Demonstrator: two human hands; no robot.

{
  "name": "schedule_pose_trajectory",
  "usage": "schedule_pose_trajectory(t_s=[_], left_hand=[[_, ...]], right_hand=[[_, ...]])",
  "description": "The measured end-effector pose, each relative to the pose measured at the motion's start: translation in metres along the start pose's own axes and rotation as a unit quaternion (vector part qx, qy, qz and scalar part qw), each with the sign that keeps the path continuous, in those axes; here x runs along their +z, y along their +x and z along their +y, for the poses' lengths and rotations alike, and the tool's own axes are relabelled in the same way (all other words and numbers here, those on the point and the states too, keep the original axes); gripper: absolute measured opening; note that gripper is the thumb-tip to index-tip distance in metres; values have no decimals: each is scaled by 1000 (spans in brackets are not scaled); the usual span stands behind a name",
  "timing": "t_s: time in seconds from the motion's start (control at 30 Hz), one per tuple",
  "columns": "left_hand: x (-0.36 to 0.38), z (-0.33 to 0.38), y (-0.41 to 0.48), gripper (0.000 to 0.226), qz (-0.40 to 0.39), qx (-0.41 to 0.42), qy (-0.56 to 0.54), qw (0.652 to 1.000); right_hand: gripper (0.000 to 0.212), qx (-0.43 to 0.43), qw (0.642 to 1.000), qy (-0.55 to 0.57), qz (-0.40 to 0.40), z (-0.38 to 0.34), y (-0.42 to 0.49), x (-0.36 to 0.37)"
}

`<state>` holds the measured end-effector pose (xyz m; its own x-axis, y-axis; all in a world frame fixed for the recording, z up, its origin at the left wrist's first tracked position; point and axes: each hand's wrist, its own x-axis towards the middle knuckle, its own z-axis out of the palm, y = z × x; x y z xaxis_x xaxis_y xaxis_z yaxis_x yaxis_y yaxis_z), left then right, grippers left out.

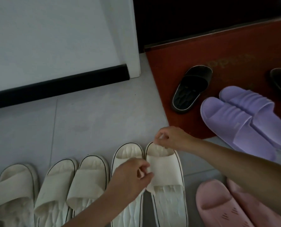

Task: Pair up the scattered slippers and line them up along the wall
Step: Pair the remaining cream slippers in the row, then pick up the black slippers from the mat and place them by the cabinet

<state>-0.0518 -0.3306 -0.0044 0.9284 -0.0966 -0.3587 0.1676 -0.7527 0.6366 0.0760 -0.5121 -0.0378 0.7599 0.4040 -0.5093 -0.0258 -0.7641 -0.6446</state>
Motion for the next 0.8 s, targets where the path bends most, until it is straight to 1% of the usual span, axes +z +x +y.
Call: schedule_pose_trajectory(t_s=[0.07, 0.17, 0.2, 0.23, 0.3, 0.37, 0.4, 0.43, 0.5, 0.6, 0.7, 0.73, 0.8], left_hand=[[4, 15, 23, 25, 21, 8, -34, 999], [12, 41, 69, 29, 50, 7, -64, 997], [16, 50, 85, 30, 60, -4, -81, 995], [19, 57, 101, 31, 65, -24, -106, 992], [23, 70, 128, 37, 65, -67, -145, 985], [27, 78, 150, 44, 70, -72, -134, 986], [28, 82, 160, 47, 69, -66, -119, 988], [28, 85, 170, 51, 65, -64, -109, 990], [28, 92, 191, 57, 50, -76, -110, 990], [30, 104, 221, 55, 24, -96, -124, 987], [34, 106, 241, 30, 2, -143, -186, 972], [36, 106, 246, 32, 11, -162, -204, 965], [33, 105, 255, 50, 32, -192, -218, 956]], right_hand=[[23, 23, 996, 2, 85, 6, 3, -21], [22, 68, 967, 3, 244, 21, 11, -55], [23, 92, 956, 20, 277, 26, 15, -64], [29, 128, 946, 46, 294, 31, 18, -71], [43, 200, 930, 104, 291, 39, 27, -75], [40, 236, 931, 99, 261, 44, 35, -69], [38, 245, 929, 89, 261, 44, 36, -65], [37, 253, 920, 107, 279, 45, 39, -61], [39, 271, 886, 206, 314, 48, 45, -59], [43, 285, 852, 281, 339, 47, 55, -64], [39, 265, 853, 299, 337, 50, 61, -62], [36, 265, 853, 308, 329, 54, 65, -61], [35, 272, 852, 332, 300, 58, 69, -61]])
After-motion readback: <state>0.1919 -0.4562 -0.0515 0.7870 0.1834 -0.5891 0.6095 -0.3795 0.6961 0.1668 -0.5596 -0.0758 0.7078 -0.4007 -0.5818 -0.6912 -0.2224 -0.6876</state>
